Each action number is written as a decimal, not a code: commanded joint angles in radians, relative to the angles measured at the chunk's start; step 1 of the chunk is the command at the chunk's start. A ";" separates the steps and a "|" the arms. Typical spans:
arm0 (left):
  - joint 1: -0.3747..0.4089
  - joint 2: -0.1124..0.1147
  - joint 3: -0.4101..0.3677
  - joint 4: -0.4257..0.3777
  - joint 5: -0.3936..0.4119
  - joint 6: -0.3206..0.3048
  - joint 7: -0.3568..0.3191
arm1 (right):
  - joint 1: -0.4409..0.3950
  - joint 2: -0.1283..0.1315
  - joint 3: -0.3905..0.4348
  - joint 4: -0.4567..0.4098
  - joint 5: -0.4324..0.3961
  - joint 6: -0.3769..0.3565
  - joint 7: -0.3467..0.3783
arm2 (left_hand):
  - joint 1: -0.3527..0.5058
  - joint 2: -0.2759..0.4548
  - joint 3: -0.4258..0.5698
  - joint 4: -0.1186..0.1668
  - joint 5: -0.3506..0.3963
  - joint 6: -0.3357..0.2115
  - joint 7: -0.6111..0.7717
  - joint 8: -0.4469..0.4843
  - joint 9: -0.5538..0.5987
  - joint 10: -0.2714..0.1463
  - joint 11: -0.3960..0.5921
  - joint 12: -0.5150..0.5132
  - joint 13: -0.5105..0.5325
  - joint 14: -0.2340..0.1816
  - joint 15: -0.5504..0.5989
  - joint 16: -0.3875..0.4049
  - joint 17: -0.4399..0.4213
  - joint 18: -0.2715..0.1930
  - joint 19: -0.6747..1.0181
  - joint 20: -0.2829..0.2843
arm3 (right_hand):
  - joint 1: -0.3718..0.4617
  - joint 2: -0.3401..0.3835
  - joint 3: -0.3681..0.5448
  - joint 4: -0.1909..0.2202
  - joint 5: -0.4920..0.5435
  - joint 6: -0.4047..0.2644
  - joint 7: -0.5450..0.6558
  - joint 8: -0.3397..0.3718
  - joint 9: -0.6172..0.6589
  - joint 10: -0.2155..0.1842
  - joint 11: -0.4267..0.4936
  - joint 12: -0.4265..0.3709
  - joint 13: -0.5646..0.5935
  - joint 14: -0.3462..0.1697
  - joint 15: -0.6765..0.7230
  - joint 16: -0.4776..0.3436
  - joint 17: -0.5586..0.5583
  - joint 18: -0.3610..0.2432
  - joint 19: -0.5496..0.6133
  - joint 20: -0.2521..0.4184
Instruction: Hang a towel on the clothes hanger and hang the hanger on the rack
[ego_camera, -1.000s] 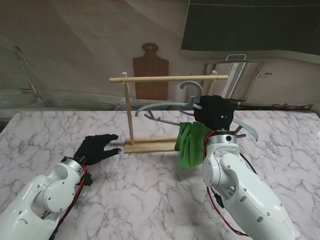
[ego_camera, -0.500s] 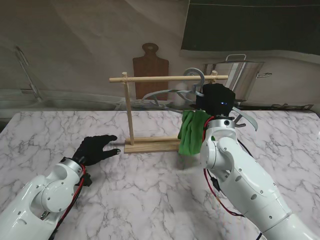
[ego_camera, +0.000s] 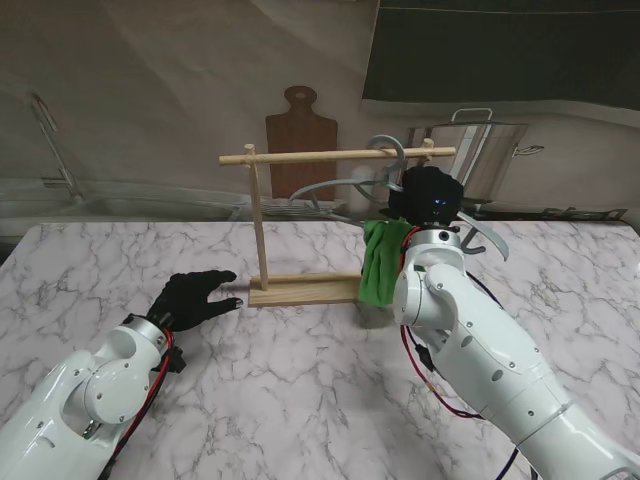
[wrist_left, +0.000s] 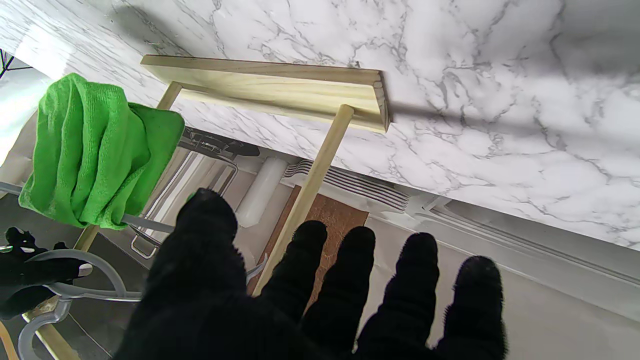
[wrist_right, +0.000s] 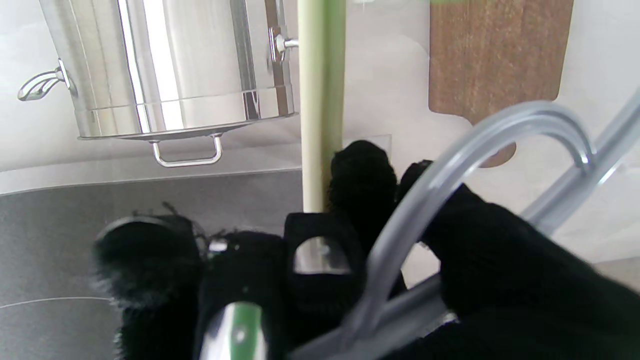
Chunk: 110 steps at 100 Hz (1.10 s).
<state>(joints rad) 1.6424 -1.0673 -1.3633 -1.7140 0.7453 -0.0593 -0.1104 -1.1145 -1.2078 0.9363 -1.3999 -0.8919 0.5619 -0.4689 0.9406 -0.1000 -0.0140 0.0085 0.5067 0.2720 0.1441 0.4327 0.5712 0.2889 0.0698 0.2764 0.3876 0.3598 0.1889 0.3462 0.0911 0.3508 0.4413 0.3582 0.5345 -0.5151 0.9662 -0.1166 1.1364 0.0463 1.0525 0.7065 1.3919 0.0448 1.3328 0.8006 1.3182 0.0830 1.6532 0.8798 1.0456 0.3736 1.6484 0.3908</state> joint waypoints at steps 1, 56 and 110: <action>-0.003 -0.001 0.005 0.006 -0.003 0.003 -0.014 | 0.010 -0.012 -0.008 0.013 0.008 0.008 0.001 | 0.020 0.061 -0.015 -0.014 0.022 -0.008 -0.001 0.015 0.016 -0.002 -0.001 0.005 0.016 -0.014 -0.004 0.014 -0.014 0.017 -0.061 0.012 | 0.007 0.045 -0.003 0.005 0.017 0.104 -0.016 0.020 0.062 0.045 0.108 -0.007 -0.006 -0.062 0.058 -0.001 0.001 0.037 0.031 -0.011; -0.003 -0.002 0.007 0.011 -0.005 -0.003 -0.006 | -0.017 -0.022 -0.060 -0.013 0.014 0.054 0.011 | 0.019 0.061 -0.015 -0.015 0.023 -0.008 -0.001 0.016 0.017 -0.002 -0.001 0.005 0.018 -0.015 -0.005 0.014 -0.009 0.021 -0.092 0.013 | 0.005 0.123 -0.128 -0.029 -0.109 0.002 -0.050 -0.003 0.064 0.037 -0.081 -0.087 -0.006 -0.004 -0.118 -0.101 -0.178 -0.005 -0.043 0.000; -0.007 -0.002 0.013 0.013 -0.006 -0.004 -0.007 | -0.108 0.024 -0.032 -0.102 -0.133 0.058 0.038 | 0.018 0.060 -0.015 -0.014 -0.003 -0.006 -0.013 0.011 0.011 -0.006 -0.002 0.006 0.017 -0.015 -0.006 0.014 0.002 0.034 -0.118 0.018 | -0.194 0.221 -0.441 0.061 -0.432 -0.058 -0.383 -0.087 -0.460 0.088 -0.429 -0.183 -0.317 0.084 -0.828 -0.325 -0.607 -0.055 -0.286 0.091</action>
<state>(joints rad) 1.6365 -1.0678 -1.3540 -1.7049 0.7429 -0.0621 -0.1038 -1.2098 -1.1849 0.8996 -1.4934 -1.0162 0.6119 -0.4319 0.9408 -0.1000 -0.0141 0.0085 0.5067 0.2720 0.1411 0.4329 0.5714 0.2889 0.0698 0.2764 0.3876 0.3598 0.1887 0.3462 0.0910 0.3595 0.4413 0.3605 0.3849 -0.3289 0.5638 -0.0735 0.7599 -0.0001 0.6987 0.6430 1.0056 0.1137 0.9441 0.6337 1.0665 0.1523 0.8661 0.5646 0.4816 0.3432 1.3856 0.4599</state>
